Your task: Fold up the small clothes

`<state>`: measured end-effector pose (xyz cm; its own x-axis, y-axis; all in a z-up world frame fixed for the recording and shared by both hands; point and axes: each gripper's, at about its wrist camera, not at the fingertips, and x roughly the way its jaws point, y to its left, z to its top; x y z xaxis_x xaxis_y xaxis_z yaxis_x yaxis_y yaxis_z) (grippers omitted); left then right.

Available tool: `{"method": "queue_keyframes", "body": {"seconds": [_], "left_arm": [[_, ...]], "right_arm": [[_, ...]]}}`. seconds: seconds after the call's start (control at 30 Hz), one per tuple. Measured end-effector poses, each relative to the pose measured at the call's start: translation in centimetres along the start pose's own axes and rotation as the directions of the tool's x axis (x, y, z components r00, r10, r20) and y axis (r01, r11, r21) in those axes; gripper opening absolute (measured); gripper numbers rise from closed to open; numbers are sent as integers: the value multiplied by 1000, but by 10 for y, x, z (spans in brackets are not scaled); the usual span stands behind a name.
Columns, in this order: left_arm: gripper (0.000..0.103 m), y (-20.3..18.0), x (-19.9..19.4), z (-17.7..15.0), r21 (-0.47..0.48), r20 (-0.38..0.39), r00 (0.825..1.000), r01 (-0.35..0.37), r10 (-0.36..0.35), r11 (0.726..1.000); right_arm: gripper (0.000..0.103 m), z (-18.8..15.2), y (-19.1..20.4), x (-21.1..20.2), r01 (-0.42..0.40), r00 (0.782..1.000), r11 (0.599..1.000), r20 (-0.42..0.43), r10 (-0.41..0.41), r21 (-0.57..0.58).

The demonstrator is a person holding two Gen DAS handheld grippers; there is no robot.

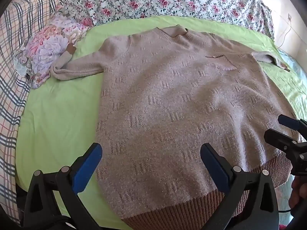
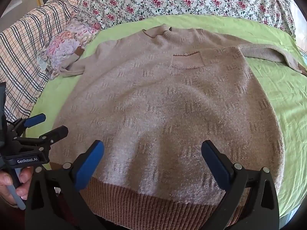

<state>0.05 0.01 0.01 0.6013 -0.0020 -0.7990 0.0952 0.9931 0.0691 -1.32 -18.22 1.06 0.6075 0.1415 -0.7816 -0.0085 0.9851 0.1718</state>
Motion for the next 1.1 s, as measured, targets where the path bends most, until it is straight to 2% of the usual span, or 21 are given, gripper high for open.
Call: {"method": "queue_keyframes", "body": {"seconds": [0.23,0.27,0.5,0.9,1.1], "left_arm": [[102,0,0,3,6,2,1000,2,-2,1000],[102,0,0,4,6,2,1000,2,-2,1000],[102,-12,-1,2,-4,-1,1000,-1,1,1000],[102,-6,-2,9,1,2,1000,23,-23,1000],[102,-9,0,8,23,8,1000,0,0,1000]], "right_arm": [[101,1,1,-1,-4,1000,1000,18,4,2],[101,2,1,0,2,1000,1000,-6,-2,5],[101,3,-1,-2,2,1000,1000,-3,-2,10],[101,6,-1,-5,-5,1000,1000,12,5,15],[101,5,0,-5,-11,1000,1000,29,11,14]]}}
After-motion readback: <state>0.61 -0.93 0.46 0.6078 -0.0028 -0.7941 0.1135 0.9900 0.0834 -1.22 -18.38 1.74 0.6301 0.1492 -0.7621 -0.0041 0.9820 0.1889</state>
